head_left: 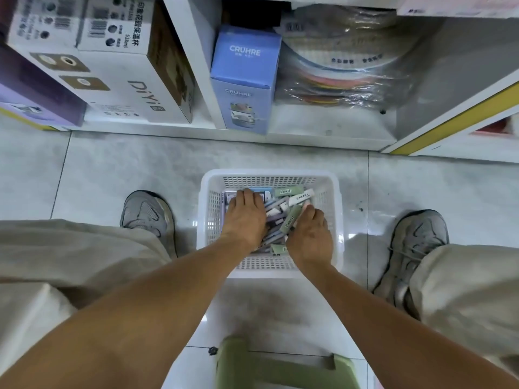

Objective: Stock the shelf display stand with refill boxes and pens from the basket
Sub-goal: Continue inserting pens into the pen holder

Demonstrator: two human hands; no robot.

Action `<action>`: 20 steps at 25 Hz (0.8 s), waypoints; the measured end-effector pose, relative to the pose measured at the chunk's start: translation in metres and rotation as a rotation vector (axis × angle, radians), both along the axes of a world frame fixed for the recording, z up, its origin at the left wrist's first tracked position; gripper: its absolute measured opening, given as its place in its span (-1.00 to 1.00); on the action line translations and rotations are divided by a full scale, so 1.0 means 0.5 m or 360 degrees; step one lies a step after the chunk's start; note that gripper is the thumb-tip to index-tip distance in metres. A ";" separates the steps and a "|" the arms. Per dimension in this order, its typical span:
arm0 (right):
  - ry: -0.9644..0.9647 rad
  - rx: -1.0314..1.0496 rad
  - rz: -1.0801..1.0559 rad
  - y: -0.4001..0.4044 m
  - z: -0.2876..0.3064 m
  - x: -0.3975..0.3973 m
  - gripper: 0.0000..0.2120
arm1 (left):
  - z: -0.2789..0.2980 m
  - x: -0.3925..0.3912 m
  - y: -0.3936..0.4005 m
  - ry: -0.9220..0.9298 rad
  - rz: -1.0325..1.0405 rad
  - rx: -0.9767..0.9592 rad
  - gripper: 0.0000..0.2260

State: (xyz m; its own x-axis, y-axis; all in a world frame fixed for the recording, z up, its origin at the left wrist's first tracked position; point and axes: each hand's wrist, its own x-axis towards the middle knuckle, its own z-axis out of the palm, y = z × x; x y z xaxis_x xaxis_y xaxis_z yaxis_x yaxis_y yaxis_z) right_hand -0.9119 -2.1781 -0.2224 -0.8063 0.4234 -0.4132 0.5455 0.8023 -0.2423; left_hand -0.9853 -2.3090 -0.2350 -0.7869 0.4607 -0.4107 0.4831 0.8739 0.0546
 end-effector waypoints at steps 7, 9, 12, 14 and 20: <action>0.0119 -0.0312 -0.0227 -0.004 -0.005 0.000 -0.52 | -0.021 0.005 -0.001 -0.0413 0.0229 0.0118 -0.14; 0.0125 -0.0497 -0.0393 -0.009 -0.004 -0.005 -0.56 | -0.020 0.011 0.015 -0.0484 0.0150 0.0074 -0.07; 0.0034 -0.0641 -0.0500 -0.006 -0.007 -0.020 -0.56 | -0.018 0.012 0.050 -0.0508 0.0122 0.0050 -0.12; 0.0020 -0.0729 -0.0571 0.001 -0.007 -0.022 -0.67 | -0.017 0.006 0.075 -0.0516 0.0174 0.0053 -0.20; 0.0055 -0.1097 -0.0788 0.022 -0.009 -0.014 -0.73 | -0.029 -0.015 0.100 -0.0707 0.0391 0.0262 -0.35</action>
